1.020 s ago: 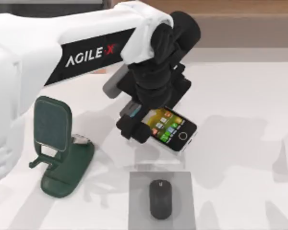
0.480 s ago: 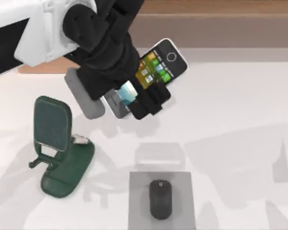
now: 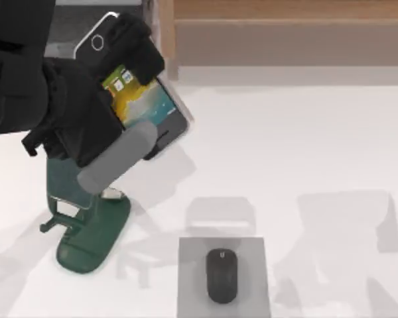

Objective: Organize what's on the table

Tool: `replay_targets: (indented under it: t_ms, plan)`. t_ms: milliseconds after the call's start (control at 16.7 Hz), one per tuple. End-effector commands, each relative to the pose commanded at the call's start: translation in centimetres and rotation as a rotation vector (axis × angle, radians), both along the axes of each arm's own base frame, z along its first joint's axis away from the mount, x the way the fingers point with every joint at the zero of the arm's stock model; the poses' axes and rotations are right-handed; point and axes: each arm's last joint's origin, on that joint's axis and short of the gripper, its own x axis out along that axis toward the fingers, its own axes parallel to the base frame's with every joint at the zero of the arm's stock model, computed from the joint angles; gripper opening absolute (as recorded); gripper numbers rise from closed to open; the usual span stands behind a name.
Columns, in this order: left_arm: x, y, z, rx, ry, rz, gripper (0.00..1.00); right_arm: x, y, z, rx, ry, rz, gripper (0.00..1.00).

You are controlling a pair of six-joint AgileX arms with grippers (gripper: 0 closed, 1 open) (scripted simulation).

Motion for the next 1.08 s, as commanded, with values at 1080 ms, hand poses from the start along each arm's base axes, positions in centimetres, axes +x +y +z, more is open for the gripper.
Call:
replay_targets:
  t_ms: [1080]
  plan:
    - [-9.6, 9.1, -7.3, -1.625, 0.791, 1.215, 0.00, 0.0, 0.0, 0.0, 0.000, 0.000, 0.000, 1.00]
